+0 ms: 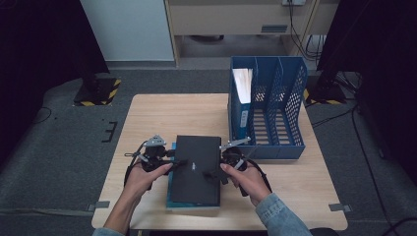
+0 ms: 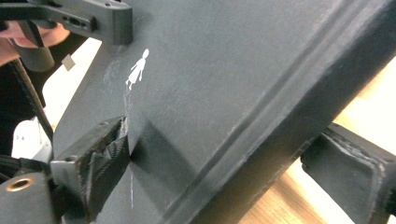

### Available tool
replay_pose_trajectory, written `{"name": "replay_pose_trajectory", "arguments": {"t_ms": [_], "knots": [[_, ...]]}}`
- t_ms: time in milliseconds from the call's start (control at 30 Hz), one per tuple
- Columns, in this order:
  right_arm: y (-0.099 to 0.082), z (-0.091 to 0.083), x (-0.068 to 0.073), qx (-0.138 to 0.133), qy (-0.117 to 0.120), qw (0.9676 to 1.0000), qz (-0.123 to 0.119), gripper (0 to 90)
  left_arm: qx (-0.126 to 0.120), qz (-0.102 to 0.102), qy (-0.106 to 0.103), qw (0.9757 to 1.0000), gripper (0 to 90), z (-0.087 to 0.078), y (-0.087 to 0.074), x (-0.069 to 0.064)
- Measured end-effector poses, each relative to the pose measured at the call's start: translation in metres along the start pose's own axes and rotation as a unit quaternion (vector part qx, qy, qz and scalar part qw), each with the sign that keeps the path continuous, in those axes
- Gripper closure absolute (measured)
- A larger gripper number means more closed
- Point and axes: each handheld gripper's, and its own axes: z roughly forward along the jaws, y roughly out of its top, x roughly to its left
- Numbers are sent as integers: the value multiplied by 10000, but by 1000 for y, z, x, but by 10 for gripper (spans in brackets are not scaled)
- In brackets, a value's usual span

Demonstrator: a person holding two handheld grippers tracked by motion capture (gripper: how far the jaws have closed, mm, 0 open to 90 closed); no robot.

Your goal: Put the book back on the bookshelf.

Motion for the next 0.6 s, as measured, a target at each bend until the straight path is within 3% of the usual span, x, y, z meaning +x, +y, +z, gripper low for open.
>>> {"name": "replay_pose_trajectory", "arguments": {"t_ms": [233, 367, 600], "knots": [[15, -2, 4, 0, -117, 9999, -63, 152, -25, 97, 131, 9999, 462, -13, 10, 4], [22, -3, 5, 8, -152, 9998, -90, 171, -71, 11, 139, 9999, 503, -18, 14, 7], [34, -5, 10, -18, -279, 9992, -300, 207, -47, 136, 269, 9995, 545, -29, 24, 8]]}}
